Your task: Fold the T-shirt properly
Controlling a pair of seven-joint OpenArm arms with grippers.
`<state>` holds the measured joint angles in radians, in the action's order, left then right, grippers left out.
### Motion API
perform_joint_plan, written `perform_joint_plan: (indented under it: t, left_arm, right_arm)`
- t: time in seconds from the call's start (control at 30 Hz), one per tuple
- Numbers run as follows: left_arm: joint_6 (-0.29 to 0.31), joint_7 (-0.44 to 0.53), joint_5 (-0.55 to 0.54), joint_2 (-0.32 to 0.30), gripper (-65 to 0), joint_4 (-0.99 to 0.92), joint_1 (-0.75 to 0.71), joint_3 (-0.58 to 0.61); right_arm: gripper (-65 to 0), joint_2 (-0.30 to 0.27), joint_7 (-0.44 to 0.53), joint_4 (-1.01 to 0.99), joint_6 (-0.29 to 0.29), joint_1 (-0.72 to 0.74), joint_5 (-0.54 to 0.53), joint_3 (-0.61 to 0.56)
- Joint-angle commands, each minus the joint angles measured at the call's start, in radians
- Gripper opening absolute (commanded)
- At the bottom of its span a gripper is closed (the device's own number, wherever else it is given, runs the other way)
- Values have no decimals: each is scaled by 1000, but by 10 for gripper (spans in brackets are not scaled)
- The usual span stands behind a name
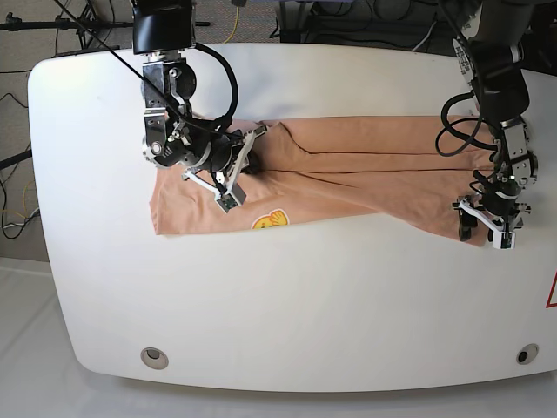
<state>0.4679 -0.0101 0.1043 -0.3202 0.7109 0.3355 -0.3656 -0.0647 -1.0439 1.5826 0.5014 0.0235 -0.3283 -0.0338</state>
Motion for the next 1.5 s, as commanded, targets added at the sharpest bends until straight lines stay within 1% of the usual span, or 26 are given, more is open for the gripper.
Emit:
perform_joint_plan:
  t: [0.0, 0.23, 0.3, 0.67, 0.77, 0.87, 1.13, 1.27, 1.4, 1.47]
  left_arm:
    - [-21, 52, -15, -20, -266, -35, 43, -3]
    - [-82, 91, -13, -21, -266, -96, 49, -3]
    - [-88, 92, -13, -21, -265, -101, 49, -3]
    - [-87, 89, -13, -18, -265, -103, 43, -2]
    - [-85, 88, -12, 13, -265, -99, 41, -2]
    - [-85, 88, -12, 25, -265, -99, 40, 18]
    - [-84, 88, -15, 39, -267, -93, 4, 84]
    - [-84, 88, -15, 56, -267, -93, 1, 89]
    - [-84, 88, -15, 54, -270, -93, 0, 90]
    - [-76, 89, -15, 54, -288, -93, -11, 90]
  right_arm:
    - [-650, -1, 18, 17, 9, 16, -15, 1]
    - [-650, -1, 18, 17, 9, 17, -15, 4]
    - [-650, -1, 18, 17, 9, 17, -15, 4]
    - [-650, 3, 18, 17, 9, 20, -15, 2]
    - [-650, 3, 18, 17, 9, 22, -15, 1]
    - [-650, 3, 18, 17, 9, 22, -15, 1]
    - [-650, 3, 18, 17, 9, 20, -15, 1]
    - [-650, 1, 18, 17, 9, 19, -15, 1]
    - [-650, 1, 18, 17, 9, 19, -15, 1]
    - [-650, 1, 18, 17, 9, 19, -15, 1]
